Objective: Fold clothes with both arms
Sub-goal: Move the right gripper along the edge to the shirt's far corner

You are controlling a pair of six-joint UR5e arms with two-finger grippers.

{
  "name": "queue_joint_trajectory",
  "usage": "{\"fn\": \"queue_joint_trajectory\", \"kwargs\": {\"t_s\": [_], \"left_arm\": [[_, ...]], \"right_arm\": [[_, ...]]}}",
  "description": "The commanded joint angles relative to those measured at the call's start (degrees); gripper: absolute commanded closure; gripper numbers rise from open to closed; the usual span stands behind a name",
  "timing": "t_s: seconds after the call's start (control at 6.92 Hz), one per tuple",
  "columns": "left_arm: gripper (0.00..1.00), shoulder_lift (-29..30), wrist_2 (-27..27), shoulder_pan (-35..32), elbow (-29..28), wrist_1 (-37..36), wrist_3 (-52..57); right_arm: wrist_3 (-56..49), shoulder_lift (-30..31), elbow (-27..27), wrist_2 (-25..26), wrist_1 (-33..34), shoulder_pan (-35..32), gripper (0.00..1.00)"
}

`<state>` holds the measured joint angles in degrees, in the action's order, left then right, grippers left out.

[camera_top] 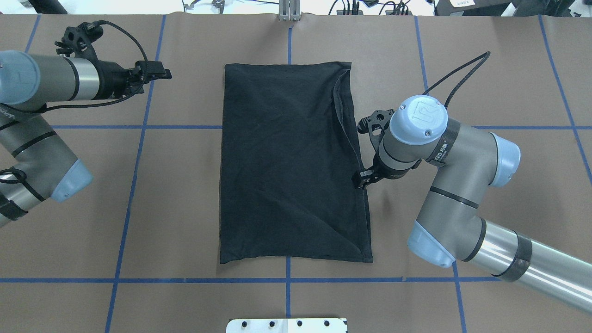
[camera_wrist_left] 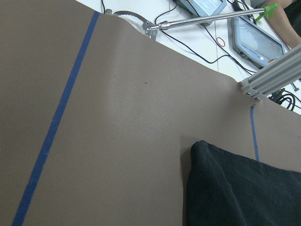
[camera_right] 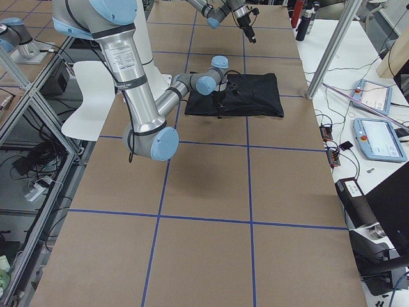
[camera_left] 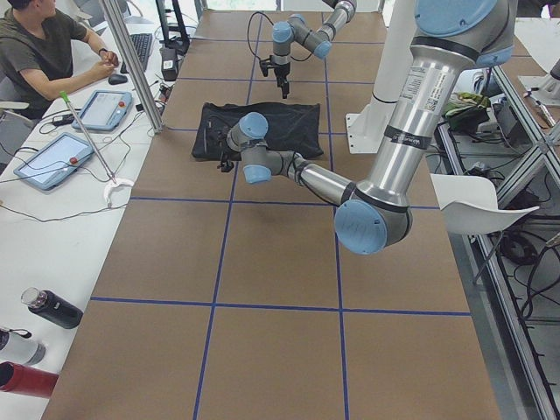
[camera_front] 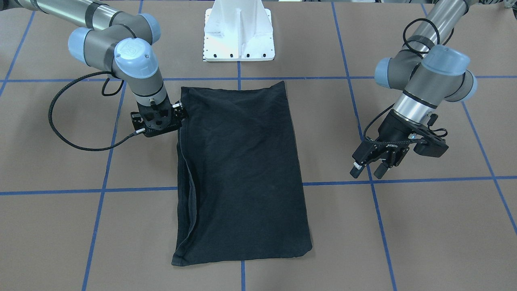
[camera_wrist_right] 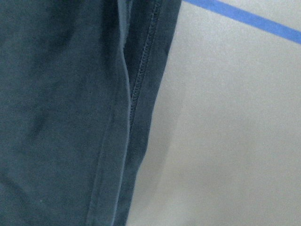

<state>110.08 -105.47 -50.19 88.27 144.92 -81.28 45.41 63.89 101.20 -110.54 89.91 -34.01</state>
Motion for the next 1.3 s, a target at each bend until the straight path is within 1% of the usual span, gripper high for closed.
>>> {"fn": "queue_joint_trajectory", "kwargs": {"t_s": [0.0, 0.14, 0.29, 0.43, 0.58, 0.72, 1.01, 1.16], "left_arm": [[0.00, 0.05, 0.00, 0.00, 0.50, 0.10, 0.07], [0.00, 0.05, 0.00, 0.00, 0.68, 0.10, 0.42], [0.00, -0.12, 0.09, 0.00, 2.42, 0.10, 0.51], [0.00, -0.39, 0.09, 0.00, 4.00, 0.01, 0.77], [0.00, -0.22, 0.09, 0.00, 4.02, 0.01, 0.86], [0.00, -0.30, 0.18, -0.17, 4.37, 0.01, 0.86], [0.00, -0.30, 0.18, -0.09, 4.64, 0.01, 0.86], [0.00, -0.13, 0.18, -0.17, 4.81, 0.01, 0.86]], "right_arm": [[0.03, -2.79, -1.25, 3.98, -0.61, -0.52, 0.00], [0.03, -3.32, -1.96, 4.62, -0.78, -1.05, 0.00], [0.20, -4.72, -4.66, 5.76, -3.74, -1.75, 0.00], [0.47, -7.17, -11.74, 5.86, -9.69, -2.19, 0.00], [0.21, -10.76, -16.60, 5.95, -10.71, -2.28, 0.00], [0.03, -11.06, -18.47, 5.86, -10.80, -3.50, 0.00], [-0.93, -16.22, -26.62, 5.77, -12.38, -5.09, 0.00], [-1.55, -17.38, -28.75, 5.68, -12.65, -5.27, 0.00]]}}
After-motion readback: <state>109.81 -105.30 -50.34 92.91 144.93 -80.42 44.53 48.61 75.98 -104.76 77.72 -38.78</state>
